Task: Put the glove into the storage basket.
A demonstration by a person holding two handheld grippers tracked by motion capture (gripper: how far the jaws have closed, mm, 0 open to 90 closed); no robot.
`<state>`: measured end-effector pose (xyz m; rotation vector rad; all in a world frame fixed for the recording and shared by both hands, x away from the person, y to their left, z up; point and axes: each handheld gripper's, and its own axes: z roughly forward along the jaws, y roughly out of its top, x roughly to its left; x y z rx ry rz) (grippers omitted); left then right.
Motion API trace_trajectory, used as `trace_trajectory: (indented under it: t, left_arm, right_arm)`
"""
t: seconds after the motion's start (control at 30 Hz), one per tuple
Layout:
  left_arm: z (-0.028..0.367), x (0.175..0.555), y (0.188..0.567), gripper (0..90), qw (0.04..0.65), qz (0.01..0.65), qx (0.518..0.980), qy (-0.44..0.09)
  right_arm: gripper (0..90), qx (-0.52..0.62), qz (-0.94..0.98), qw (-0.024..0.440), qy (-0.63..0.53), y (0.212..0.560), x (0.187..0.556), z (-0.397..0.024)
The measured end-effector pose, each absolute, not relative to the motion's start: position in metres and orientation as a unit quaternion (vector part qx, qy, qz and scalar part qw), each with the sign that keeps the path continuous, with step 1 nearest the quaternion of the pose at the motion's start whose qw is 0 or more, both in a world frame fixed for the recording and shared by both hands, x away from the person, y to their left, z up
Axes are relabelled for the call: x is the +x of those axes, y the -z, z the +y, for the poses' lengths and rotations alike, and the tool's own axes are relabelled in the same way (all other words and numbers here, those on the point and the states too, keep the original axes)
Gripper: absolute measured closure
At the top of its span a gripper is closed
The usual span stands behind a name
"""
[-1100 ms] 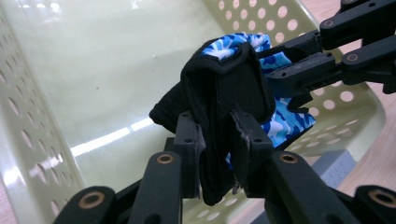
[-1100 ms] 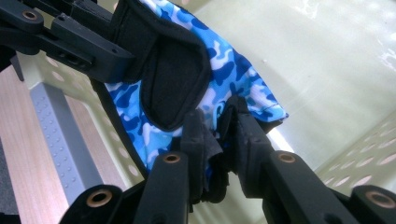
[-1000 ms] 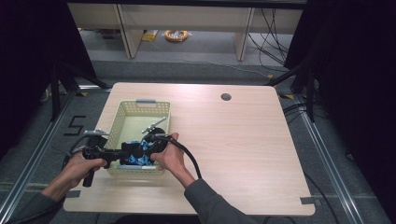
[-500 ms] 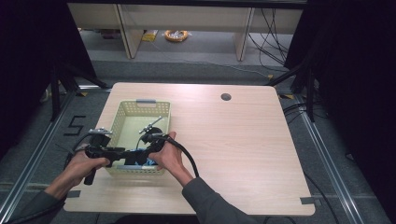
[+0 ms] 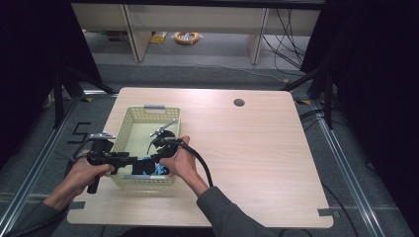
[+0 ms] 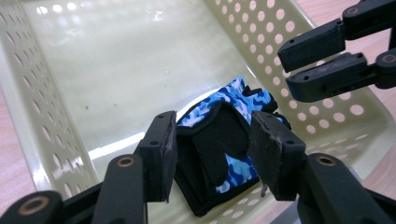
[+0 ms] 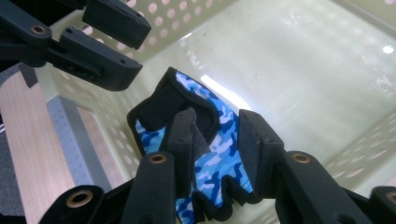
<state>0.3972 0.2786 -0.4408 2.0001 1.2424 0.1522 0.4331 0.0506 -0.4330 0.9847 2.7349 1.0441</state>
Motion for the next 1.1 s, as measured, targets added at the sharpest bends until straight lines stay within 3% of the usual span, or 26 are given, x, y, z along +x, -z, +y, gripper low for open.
trace_trajectory:
  t: [0.43, 1.1]
  left_arm:
    - [0.255, 0.386, 0.424, 33.2, 0.401, 0.479, 0.778, -0.065]
    - [0.213, 0.372, 0.412, 28.2, 0.440, 0.453, 0.774, -0.048]
  right_arm:
    - [53.0, 0.330, 0.863, 0.034, -0.382, 0.417, 0.426, 0.026]
    - [43.1, 0.348, 0.833, 0.057, -0.426, 0.401, 0.411, -0.053]
